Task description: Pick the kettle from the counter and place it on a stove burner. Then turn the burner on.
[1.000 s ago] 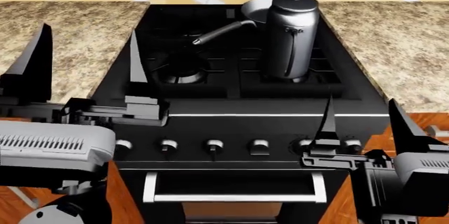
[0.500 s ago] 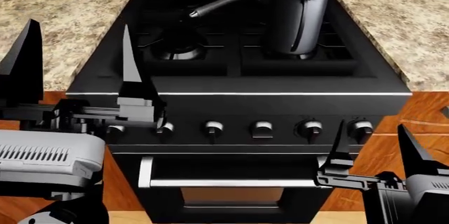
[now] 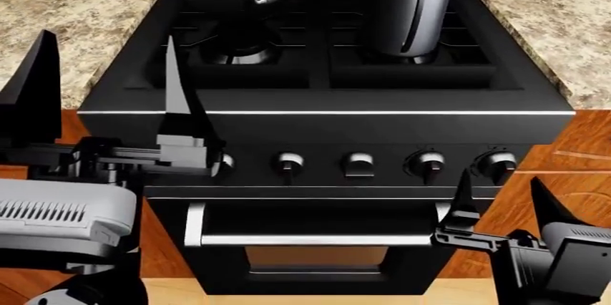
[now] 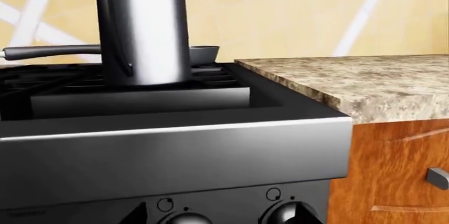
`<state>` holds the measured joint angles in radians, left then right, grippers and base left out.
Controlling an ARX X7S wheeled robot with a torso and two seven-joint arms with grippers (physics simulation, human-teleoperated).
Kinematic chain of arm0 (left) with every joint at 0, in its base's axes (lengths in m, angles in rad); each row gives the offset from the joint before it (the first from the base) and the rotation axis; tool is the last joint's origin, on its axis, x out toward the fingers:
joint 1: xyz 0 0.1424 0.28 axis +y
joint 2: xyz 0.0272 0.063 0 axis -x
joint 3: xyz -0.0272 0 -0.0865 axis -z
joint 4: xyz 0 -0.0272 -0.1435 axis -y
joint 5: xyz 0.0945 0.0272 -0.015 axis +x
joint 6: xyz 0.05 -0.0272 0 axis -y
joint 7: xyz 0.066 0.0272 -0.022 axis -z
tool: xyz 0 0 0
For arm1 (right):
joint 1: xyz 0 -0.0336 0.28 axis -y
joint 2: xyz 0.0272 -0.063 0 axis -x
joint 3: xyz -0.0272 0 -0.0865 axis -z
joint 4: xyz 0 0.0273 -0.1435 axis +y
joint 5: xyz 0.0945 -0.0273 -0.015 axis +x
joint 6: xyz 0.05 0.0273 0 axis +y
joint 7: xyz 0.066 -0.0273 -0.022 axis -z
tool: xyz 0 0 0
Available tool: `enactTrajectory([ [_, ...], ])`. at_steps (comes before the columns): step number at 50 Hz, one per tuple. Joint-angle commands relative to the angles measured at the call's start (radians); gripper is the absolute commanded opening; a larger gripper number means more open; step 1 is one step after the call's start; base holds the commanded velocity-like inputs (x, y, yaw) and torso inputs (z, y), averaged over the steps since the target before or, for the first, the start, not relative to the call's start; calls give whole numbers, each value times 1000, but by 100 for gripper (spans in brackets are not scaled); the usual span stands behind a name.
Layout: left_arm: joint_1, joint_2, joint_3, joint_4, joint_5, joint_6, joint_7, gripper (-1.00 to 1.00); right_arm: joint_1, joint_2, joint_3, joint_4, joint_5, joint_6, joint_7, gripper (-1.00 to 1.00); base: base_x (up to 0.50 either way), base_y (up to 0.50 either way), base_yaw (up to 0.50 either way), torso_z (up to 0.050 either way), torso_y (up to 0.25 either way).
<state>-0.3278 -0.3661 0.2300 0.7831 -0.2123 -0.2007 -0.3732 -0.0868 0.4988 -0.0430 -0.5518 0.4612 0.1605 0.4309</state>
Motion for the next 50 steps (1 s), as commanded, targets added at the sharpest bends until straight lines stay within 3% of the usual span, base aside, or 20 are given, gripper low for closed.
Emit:
enactTrajectory([
  [1,6,0,-8,-3,-17,21,-1,100,39,2,25,68,53,-2,-25,100,0,0,0,0,0],
  [50,1,-4,14,-25,-29,24,-11,100,49,116,129,184,185,42,-100,100,0,0,0,0,0],
])
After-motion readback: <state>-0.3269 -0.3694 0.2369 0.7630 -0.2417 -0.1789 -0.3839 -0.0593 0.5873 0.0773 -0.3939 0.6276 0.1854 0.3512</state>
